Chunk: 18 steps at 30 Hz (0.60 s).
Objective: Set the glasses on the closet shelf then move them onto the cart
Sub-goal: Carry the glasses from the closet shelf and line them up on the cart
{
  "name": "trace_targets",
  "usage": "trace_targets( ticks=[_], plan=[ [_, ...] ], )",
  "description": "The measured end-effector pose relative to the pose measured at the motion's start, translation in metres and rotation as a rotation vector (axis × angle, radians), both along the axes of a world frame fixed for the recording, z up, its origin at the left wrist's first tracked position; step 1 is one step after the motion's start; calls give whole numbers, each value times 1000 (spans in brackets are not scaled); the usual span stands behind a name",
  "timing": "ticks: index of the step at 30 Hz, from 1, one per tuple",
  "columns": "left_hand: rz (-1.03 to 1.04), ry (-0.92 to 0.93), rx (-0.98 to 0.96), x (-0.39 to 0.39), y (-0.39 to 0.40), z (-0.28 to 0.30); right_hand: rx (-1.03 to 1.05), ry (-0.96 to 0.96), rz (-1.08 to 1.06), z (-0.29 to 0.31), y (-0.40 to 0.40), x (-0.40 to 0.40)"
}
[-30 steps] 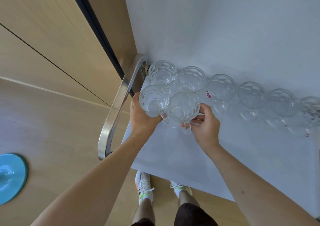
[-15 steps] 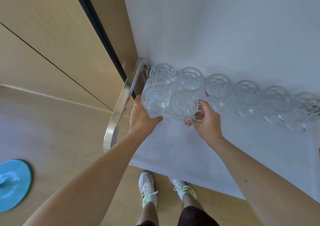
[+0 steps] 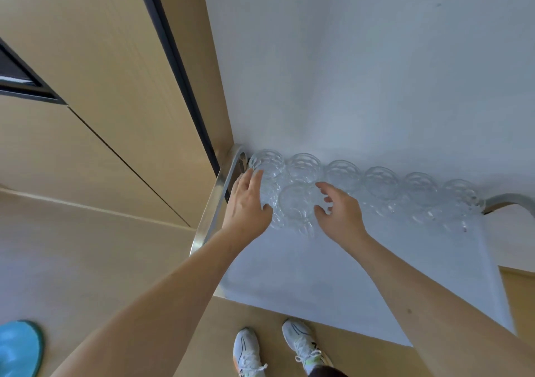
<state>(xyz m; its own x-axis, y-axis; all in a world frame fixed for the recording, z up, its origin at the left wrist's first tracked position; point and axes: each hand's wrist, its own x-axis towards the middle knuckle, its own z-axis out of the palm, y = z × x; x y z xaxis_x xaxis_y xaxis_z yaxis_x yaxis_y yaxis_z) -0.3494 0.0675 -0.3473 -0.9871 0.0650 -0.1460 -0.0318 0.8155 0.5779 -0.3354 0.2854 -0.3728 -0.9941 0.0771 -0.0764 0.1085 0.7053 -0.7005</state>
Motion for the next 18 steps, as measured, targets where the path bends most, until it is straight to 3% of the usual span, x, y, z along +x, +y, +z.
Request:
trace_targets(
  ticks=[10,18],
  plan=[
    [-232,282,-70,-16,11,107,230,69,57,109,-3,8],
    [-438,373,-162,-9,48,156,391,140,-118,177,15,53]
  ],
)
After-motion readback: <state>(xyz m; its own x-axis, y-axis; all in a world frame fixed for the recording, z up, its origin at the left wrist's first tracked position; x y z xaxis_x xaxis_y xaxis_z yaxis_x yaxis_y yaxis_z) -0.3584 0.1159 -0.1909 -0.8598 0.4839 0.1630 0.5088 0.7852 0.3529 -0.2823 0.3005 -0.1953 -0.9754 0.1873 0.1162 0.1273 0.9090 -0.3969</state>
